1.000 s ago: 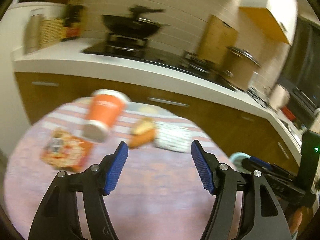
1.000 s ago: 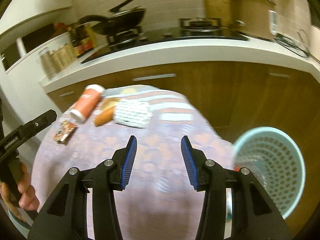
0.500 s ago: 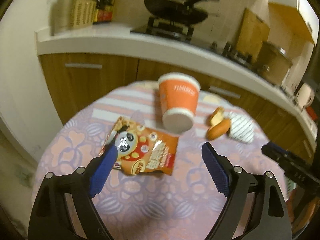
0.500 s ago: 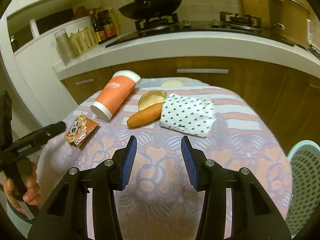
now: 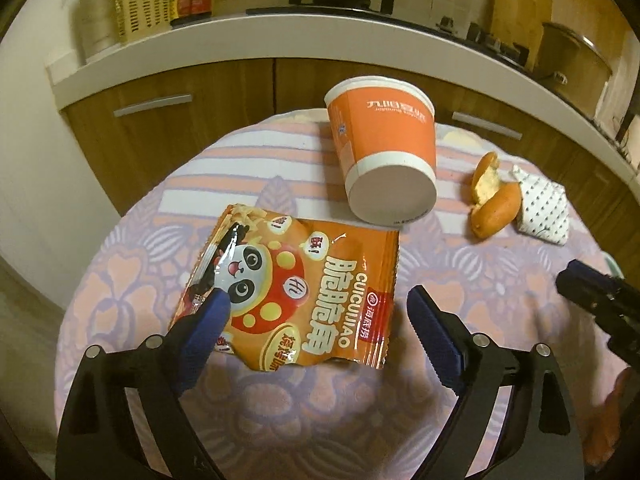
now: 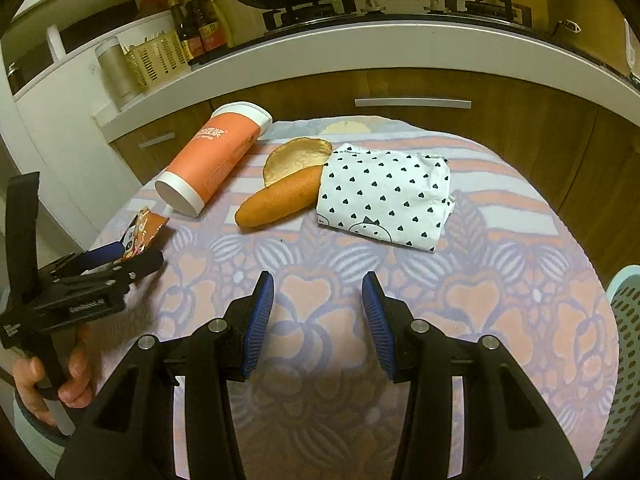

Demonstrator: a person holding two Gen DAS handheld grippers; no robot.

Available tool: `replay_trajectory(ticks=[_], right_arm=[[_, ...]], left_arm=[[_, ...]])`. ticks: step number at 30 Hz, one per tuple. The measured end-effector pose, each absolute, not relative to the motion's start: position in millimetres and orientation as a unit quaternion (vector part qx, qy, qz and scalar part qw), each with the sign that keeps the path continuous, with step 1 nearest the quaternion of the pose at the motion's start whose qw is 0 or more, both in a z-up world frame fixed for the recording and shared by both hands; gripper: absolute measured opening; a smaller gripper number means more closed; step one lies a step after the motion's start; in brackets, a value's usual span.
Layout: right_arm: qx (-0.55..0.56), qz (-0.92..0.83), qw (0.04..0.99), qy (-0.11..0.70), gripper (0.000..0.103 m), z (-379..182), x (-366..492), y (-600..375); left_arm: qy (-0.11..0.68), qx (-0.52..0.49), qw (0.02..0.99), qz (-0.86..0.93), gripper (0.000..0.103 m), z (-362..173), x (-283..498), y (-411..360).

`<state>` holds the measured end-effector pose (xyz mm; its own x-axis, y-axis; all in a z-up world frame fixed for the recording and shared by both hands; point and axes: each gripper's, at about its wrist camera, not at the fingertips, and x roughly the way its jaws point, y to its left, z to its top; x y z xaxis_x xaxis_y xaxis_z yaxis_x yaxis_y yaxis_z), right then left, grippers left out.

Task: Collect trash
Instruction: 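Grasp the panda snack bag with the left tool while the right tool grasps the polka-dot paper bag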

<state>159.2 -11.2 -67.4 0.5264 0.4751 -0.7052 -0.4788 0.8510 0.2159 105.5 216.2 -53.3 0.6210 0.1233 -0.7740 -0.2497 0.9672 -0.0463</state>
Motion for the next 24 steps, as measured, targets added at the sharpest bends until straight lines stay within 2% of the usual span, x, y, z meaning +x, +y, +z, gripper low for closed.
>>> replay_trajectory(ticks=[1,2,4,7,8,9,10,11,14,19,24], right_arm=[[-0.001,0.273,0.874,0.403,0.043,-67.3,159.7,-11.7],[0.001,0.273,0.873,0.404,0.043,-67.7,160.6,-12.2],[0.008,0.269,0.873,0.406,0.043,-67.2,161.3,-14.8],[0.009,0.261,0.879,0.398,0.043,-60.0,162.1,-21.7],[0.003,0.256,0.884,0.392,0.043,-55.2,164.0,-24.5],[0.002,0.253,0.885,0.39,0.048,-52.6,166.3,-26.3],[0.002,0.248,0.888,0.388,0.057,-48.0,171.4,-30.9],[0.005,0.245,0.889,0.387,0.059,-45.2,176.0,-34.4],[-0.001,0.241,0.888,0.393,0.064,-40.9,195.8,-39.3],[-0.022,0.229,0.886,0.404,0.08,-52.2,226.4,-33.8],[-0.005,0.239,0.874,0.424,0.083,-64.9,245.6,-24.6]], left_arm=[[0.423,-0.068,0.897,0.109,0.085,-53.6,106.2,214.7],[0.423,-0.065,0.897,0.114,0.078,-53.5,106.3,213.9],[0.419,-0.062,0.898,0.119,0.073,-53.3,104.8,214.3],[0.41,-0.066,0.903,0.115,0.057,-51.2,101.3,214.3],[0.406,-0.065,0.904,0.112,0.044,-50.6,100.4,213.3],[0.403,-0.064,0.906,0.111,0.033,-50.2,99.5,212.1],[0.399,-0.066,0.908,0.107,0.028,-49.5,97.9,211.2],[0.396,-0.071,0.91,0.098,0.013,-49.3,97.1,210.6],[0.387,-0.075,0.914,0.097,0.009,-47.7,94.1,210.1],[0.339,-0.11,0.931,0.081,0.006,-36.7,80.7,217.0],[0.326,-0.118,0.935,0.076,0.006,-33.0,78.5,214.9]])
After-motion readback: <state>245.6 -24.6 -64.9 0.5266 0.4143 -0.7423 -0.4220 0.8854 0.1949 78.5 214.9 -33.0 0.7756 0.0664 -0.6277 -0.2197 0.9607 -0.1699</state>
